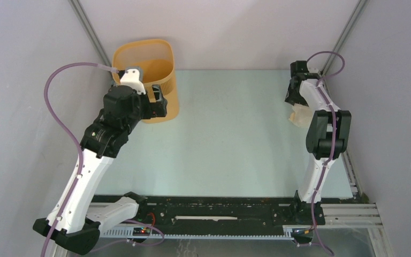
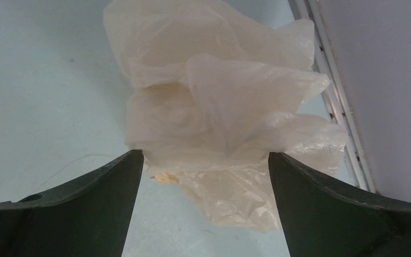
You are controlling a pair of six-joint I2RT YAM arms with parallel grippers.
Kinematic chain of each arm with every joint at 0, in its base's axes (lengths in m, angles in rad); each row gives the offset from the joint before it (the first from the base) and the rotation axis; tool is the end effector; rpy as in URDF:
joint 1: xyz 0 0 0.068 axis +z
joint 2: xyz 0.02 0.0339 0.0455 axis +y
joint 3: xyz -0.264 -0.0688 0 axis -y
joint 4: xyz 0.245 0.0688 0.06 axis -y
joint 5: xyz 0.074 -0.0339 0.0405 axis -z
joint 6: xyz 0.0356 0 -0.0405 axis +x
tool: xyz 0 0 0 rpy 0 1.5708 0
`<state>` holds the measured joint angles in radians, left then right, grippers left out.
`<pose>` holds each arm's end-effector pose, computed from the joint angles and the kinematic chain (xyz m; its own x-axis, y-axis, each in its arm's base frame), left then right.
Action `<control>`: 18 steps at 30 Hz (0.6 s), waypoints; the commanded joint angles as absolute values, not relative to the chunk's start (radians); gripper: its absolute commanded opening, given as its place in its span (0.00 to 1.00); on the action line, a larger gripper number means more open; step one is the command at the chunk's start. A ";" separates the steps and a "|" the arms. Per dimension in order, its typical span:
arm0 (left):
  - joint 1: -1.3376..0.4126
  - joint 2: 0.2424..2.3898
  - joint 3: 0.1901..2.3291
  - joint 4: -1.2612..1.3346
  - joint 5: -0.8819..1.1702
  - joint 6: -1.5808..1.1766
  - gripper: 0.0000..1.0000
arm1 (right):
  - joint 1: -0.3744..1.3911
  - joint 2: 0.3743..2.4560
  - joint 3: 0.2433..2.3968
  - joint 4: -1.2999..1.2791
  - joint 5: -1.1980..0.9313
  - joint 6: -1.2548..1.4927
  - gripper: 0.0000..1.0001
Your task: Put the trash bags into the trash bin
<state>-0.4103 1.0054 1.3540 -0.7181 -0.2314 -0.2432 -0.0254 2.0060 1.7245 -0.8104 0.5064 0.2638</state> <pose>0.1772 -0.0682 0.4373 -0.3677 -0.0957 -0.9250 0.1067 0.9838 -0.1442 0.4312 -0.0282 0.2492 -0.7925 0.2482 -0.5571 0.4685 0.8326 -0.2954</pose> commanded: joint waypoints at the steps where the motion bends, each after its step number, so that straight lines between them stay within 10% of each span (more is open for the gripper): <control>1: -0.416 1.007 1.398 -0.678 -0.222 -0.206 1.00 | -0.009 2.067 1.752 -0.820 0.640 0.219 0.96; 11: -0.416 1.011 1.412 -0.685 -0.205 -0.218 1.00 | -0.007 2.097 1.728 -0.805 0.528 0.247 0.76; 18: -0.416 1.002 1.414 -0.687 -0.187 -0.256 1.00 | 0.025 1.990 1.632 -0.763 0.406 0.234 0.32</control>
<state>-0.4103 1.0145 1.3560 -0.7162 -0.2138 -0.2367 -0.0074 2.1017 1.6791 -0.7921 0.4870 0.2329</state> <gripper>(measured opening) 0.996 0.427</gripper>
